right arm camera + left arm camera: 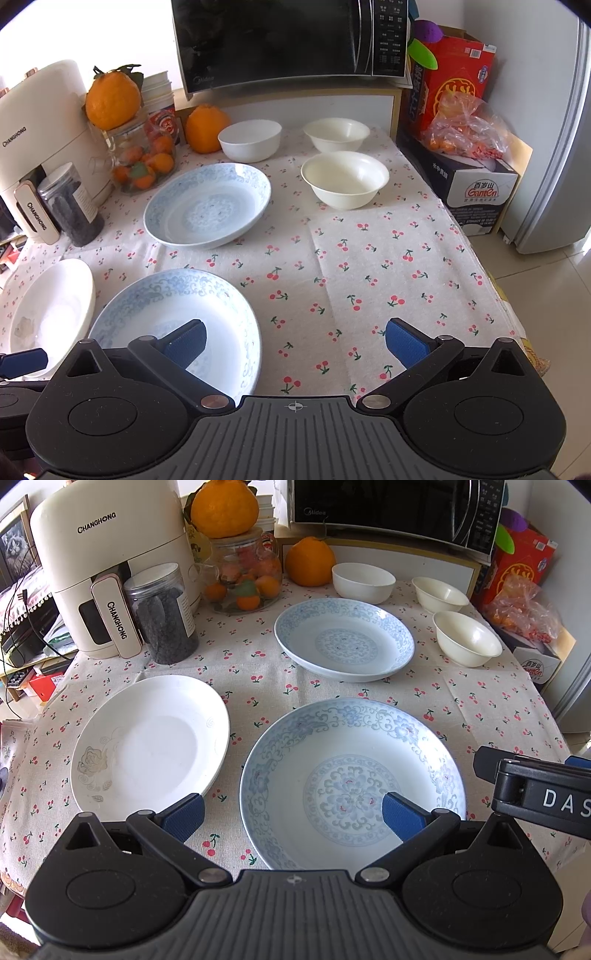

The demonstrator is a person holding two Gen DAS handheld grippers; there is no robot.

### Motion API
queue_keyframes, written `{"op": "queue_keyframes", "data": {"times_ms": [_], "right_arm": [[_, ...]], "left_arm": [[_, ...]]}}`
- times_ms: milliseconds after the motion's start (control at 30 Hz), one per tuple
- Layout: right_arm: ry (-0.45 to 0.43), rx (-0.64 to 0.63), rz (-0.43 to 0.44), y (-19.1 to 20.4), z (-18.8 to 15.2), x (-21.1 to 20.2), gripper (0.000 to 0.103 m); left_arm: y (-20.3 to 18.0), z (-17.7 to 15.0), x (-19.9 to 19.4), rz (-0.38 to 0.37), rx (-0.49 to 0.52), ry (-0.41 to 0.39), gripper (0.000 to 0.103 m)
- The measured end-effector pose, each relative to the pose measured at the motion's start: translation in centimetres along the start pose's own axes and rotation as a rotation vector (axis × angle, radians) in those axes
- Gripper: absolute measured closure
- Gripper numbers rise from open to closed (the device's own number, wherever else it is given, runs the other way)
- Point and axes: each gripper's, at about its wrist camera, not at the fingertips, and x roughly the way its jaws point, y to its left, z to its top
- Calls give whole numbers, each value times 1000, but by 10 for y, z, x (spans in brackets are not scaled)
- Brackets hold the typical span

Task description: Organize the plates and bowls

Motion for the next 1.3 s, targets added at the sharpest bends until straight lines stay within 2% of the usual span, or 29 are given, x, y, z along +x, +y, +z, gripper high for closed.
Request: {"op": "queue_keyframes", "data": {"times_ms": [1033,1300], "right_arm": [[12,4,7,0,0,1,0],[-9,14,18,0,17,-7,0]], "left_arm": [[-5,3,-1,-1,-2,2,0],[0,11,-5,3,-4,-23,0]]}}
